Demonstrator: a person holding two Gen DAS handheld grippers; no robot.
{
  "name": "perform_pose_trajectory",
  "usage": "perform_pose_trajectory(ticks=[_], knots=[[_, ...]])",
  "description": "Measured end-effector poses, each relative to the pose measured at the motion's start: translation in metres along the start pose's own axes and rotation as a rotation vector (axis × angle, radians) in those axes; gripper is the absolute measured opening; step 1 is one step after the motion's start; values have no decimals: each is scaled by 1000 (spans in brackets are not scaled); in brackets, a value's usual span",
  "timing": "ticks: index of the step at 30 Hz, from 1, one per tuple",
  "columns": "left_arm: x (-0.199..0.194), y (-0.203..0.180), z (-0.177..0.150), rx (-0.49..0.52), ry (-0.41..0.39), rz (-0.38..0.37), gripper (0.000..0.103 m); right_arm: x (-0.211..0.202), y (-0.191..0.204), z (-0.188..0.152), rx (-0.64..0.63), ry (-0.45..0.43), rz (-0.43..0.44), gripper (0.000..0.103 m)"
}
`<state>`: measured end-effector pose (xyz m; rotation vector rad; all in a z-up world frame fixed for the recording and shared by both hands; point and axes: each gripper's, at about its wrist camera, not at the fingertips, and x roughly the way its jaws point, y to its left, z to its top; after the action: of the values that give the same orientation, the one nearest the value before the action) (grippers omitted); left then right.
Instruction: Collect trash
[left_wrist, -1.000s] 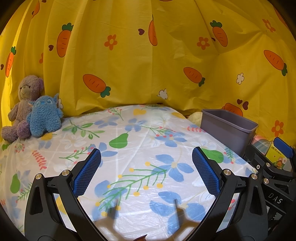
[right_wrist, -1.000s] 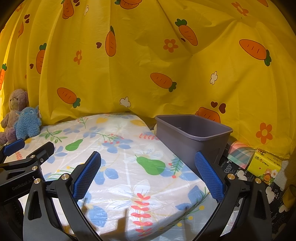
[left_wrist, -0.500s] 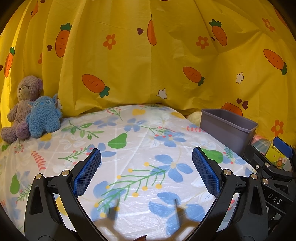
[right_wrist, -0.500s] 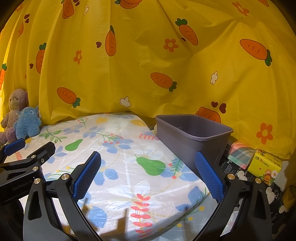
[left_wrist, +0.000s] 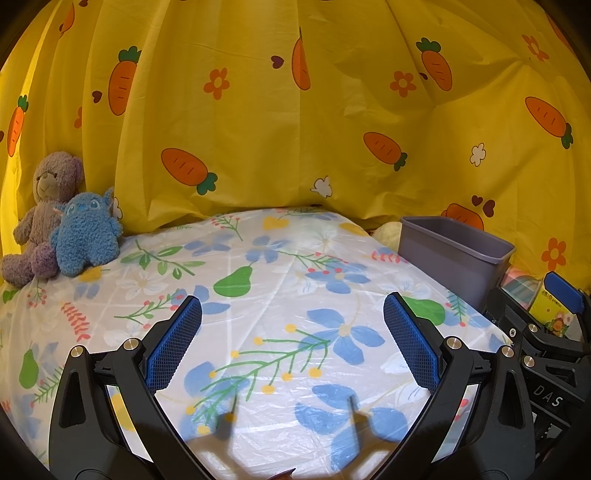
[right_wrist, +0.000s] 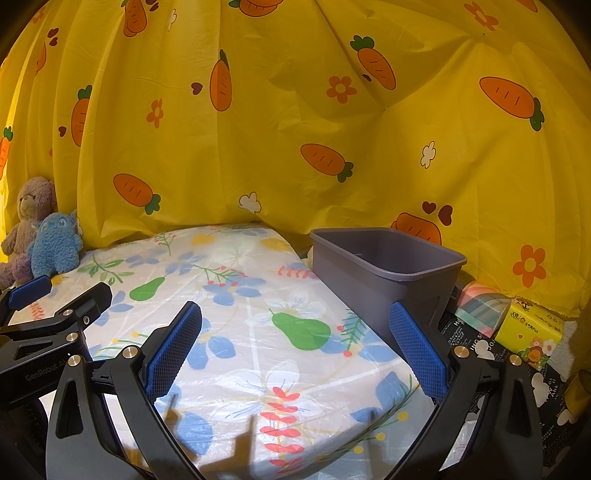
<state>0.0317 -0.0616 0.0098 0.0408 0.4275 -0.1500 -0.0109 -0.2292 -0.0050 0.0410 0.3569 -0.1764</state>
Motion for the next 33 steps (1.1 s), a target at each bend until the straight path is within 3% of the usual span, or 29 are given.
perform_pose_trajectory(ticks=[11, 15, 18, 33], knots=[[2, -3, 0, 15, -8, -14, 97, 0, 1, 0, 3, 2, -2, 98], [2, -6, -2, 34, -9, -26, 86, 0, 0, 0, 2, 1, -1, 98], [2, -7, -3, 38, -5, -29, 83, 0, 0, 0, 2, 1, -2, 98], [4, -5, -5, 26, 4, -34, 82, 0, 1, -1, 7, 3, -2, 98]])
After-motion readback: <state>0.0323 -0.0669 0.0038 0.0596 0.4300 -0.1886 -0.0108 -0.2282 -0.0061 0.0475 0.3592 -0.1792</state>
